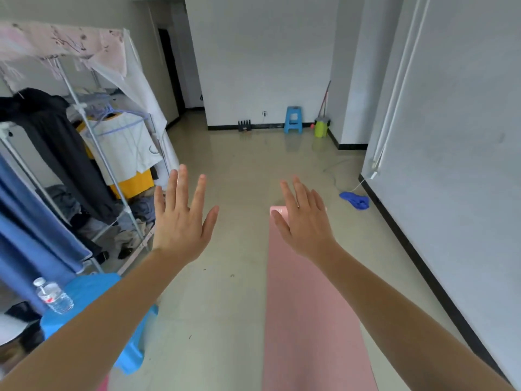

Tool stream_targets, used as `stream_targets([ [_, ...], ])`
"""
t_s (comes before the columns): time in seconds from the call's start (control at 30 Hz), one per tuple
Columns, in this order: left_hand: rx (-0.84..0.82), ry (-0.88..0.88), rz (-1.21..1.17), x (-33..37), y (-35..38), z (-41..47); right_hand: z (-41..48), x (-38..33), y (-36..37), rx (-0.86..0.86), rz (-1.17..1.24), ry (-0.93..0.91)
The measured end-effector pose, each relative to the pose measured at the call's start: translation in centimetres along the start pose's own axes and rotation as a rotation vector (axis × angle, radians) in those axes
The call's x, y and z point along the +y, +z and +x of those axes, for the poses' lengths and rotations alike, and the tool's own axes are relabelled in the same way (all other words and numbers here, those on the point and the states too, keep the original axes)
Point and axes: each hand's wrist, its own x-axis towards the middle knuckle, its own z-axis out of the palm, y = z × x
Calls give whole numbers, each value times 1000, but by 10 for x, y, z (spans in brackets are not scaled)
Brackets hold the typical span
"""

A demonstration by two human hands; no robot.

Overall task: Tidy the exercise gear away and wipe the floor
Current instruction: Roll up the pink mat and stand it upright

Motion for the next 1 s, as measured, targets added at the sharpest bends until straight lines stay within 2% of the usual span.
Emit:
stream_targets([
  [0.13,48,-46,-17,-56,36,33,71,-28,59,-35,36,25],
  [0.3,65,-66,4,-156,101,71,156,-87,150,-113,3,-46],
  [0.53,-25,51,-2,-288,178,163,277,-148,222,-132,-72,-43],
  [0.73,-32,60,-95,-324,263,267,361,-117,275,-74,-123,56],
  [1.0,-111,116,-155,-324,447,409,480,-23,424,-146,-90,266],
])
